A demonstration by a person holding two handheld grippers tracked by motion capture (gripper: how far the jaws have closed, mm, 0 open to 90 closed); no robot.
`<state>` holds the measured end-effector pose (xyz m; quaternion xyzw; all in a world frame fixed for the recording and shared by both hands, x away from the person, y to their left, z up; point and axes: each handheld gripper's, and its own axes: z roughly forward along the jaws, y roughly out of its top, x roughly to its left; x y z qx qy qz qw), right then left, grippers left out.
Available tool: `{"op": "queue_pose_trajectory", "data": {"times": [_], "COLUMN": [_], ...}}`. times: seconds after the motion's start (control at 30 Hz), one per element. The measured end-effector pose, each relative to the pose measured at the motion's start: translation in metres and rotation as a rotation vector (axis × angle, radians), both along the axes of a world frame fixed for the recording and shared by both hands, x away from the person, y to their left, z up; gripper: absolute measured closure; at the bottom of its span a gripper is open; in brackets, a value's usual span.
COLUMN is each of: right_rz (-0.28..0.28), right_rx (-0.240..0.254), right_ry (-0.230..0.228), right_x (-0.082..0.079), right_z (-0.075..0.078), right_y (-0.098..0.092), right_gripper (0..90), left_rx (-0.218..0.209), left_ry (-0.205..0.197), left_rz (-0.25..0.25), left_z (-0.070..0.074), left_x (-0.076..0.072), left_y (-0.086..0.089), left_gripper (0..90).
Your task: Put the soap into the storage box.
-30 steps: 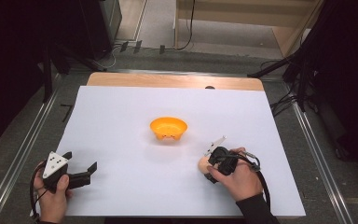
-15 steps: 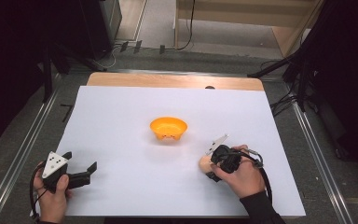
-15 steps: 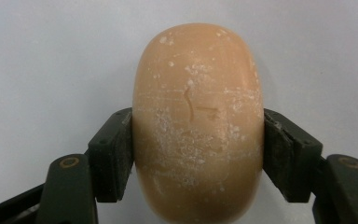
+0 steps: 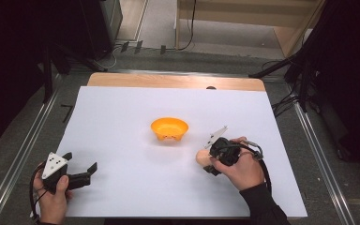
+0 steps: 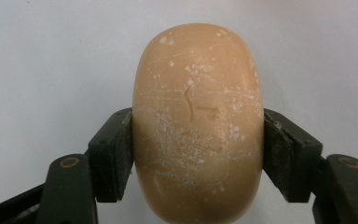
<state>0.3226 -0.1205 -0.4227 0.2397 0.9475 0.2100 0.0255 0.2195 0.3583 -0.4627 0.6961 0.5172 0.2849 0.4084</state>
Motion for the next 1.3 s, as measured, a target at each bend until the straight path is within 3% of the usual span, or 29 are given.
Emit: {"op": "queue_pose_trajectory", "data": {"times": [0.3,0.5,1.3], "right_rz": [0.031,0.051,0.108], "right_rx": [0.003,0.006,0.012], "right_ry": [0.012,0.015,-0.023], "right_x": [0.013,0.021,0.048], "right_z": [0.005,0.007,0.026], "right_y": [0.006,0.011,0.031], "right_gripper": [33.4,33.4,33.4], "left_rx": [0.005,0.016,0.026], "left_ry": [-0.005,0.017,0.019], "left_rz": [0.011,0.008,-0.002], "left_z": [0.0,0.0,0.0], "left_x": [-0.001,0.002,0.002], "left_y": [-0.001,-0.002,-0.003], "left_gripper": [0.0,0.0,0.0]}}
